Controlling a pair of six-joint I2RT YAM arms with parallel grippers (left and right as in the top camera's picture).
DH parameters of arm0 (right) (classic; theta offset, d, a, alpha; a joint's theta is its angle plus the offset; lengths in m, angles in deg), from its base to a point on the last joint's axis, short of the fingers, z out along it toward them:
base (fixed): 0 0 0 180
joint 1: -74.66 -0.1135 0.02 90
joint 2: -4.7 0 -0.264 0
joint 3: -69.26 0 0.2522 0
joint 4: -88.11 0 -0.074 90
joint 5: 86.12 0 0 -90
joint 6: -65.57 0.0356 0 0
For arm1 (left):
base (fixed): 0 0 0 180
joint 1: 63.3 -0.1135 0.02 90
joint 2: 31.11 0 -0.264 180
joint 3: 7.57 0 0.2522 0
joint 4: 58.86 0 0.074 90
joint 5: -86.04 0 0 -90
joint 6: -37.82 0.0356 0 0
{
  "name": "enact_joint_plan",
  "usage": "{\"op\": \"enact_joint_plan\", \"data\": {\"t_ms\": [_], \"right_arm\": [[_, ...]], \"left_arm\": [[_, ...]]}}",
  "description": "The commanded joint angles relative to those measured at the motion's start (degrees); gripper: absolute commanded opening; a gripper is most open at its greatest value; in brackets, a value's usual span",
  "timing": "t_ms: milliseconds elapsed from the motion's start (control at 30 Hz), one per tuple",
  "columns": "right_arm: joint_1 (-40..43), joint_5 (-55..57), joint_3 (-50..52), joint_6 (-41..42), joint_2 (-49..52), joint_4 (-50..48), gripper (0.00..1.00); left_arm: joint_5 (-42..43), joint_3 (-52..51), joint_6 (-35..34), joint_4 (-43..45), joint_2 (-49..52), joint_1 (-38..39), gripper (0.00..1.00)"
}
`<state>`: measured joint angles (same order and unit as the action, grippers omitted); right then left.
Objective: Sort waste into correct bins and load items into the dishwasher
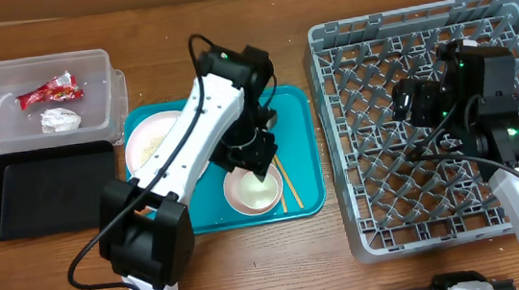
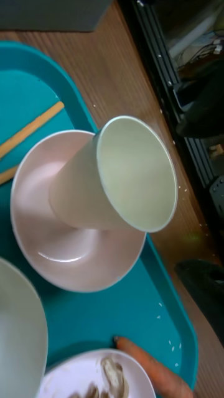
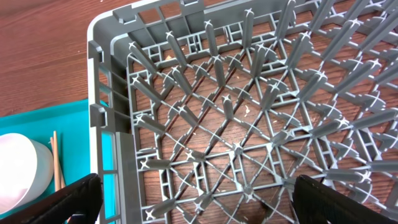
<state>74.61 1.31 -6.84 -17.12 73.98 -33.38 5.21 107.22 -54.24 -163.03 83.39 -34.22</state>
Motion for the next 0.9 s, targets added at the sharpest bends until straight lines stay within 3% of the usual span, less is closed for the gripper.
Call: {"op": "enact_joint_plan", "data": {"t_ms": [0,200,300,333,367,567,733,867], "right_arm": [[-0.24,-0.02,-1.68,0.17,-0.35,0.13,1.00],[-0.24,-0.02,-1.68,0.17,-0.35,0.20,1.00],[-0.24,-0.02,-1.68,0.20,-0.35,0.20,1.00],[-0.24,-0.02,-1.68,0.17,-0.37,0.22,1.00],[-0.24,-0.02,-1.68,0.17,-0.35,0.22,1.00],[-0.24,1.38,-1.68,0.17,-0.37,0.26,1.00],[-0.20,7.80,-2.34,0.22,-0.48,0.13,1.00],[1.40,9.94,-3.21,0.24,-0.46,-0.70,1.00]], "left_arm": [[0.72,-4.96,-1.84,2.16,-1.64,0.02,0.65],[0.76,-12.17,-2.25,8.81,-1.64,-0.22,0.63],[0.76,-14.36,-2.27,11.26,-1.64,-0.22,0.37],[0.72,-14.58,-2.23,11.34,-1.64,-0.26,0.17],[0.72,-14.56,-2.23,11.28,-1.64,-0.28,0.04],[0.50,-10.86,-2.19,9.31,-1.70,-2.51,0.04],[0.79,-0.07,-1.09,5.55,-1.79,-7.45,0.04],[9.03,8.79,0.96,6.01,-1.79,-11.10,0.04]]}}
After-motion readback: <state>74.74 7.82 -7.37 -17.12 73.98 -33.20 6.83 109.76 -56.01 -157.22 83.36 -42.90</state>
